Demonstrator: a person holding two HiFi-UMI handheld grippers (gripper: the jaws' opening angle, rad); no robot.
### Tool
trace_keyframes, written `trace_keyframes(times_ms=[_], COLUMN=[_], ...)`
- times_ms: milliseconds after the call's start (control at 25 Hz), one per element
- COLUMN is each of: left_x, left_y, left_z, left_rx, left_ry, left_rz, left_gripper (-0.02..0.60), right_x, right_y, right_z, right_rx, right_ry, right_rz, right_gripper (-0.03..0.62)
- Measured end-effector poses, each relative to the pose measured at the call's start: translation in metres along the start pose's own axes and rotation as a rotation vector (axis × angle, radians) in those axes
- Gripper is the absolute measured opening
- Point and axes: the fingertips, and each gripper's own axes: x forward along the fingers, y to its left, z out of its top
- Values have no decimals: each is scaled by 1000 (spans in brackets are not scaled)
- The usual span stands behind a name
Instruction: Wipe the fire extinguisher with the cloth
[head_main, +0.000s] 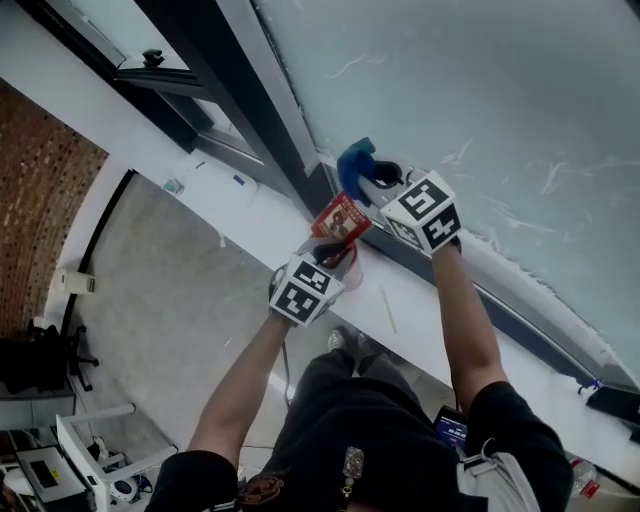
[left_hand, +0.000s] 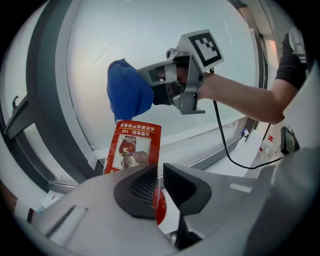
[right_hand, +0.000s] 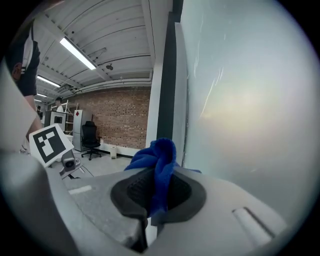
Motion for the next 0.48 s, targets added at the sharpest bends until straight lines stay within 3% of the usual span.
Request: trace_keyframes(times_ms=[160,360,480], left_x=[-1,-17,-36], left_y=[-11,-35,-29], left_z=[-3,-10,-8], left_rx=[0,32,6], left_ry=[11,28,-29], left_rz=[-22,-118,-90], left_gripper=[41,41,38], right_x=[-15,-19,-25], right_y=[3,21,28], right_z=[-11,-18,-5], right_rx=[16,45,38], right_ry=[6,-4,-38], right_rz=[-6,-11,-41], right_gripper=[23,23,23])
